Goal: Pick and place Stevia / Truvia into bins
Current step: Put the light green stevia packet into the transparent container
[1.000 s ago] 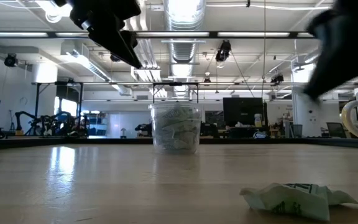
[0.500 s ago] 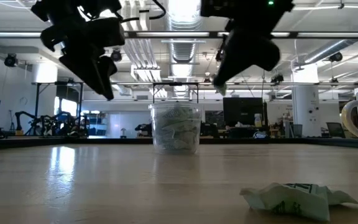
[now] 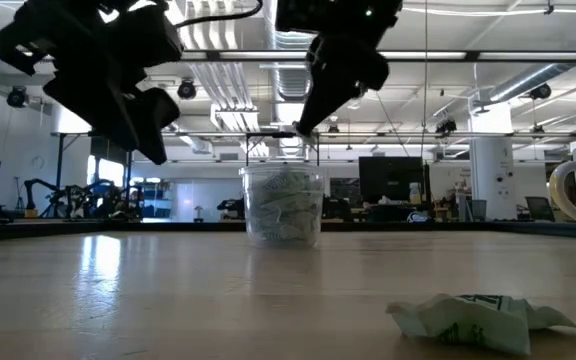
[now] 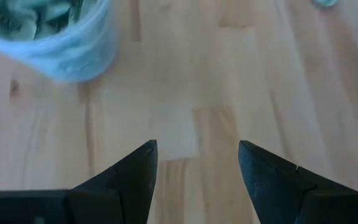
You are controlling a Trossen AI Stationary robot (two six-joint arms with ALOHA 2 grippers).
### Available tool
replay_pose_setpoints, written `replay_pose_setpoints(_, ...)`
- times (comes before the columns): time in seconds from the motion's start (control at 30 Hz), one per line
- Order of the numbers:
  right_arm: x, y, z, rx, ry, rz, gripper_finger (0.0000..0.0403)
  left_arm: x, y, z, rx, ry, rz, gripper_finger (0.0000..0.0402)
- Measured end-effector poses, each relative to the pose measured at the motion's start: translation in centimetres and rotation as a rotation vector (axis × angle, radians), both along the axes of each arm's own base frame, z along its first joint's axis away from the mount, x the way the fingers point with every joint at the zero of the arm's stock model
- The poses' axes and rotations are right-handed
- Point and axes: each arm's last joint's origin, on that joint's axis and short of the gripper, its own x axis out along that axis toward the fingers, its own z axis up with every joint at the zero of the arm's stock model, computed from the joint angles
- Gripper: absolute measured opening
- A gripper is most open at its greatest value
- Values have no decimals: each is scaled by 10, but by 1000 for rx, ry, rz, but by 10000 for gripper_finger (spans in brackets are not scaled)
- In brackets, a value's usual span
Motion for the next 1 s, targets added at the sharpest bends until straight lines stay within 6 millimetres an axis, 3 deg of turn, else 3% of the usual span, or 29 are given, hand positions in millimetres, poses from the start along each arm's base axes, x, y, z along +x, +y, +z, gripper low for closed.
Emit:
replay_pose_setpoints(0.23,8,-34,-11,147,-35,13,13,4,-5,11,6,-38,-31,208)
replay_pose_setpoints(0.53,11,-42,-24,175,-96,34,18,2,-5,15,30,-43,-60,208)
replay_pose_setpoints(1.0,11,-42,-21,189,-113,-2,134,-4,-4,23,46,-72,-85,208)
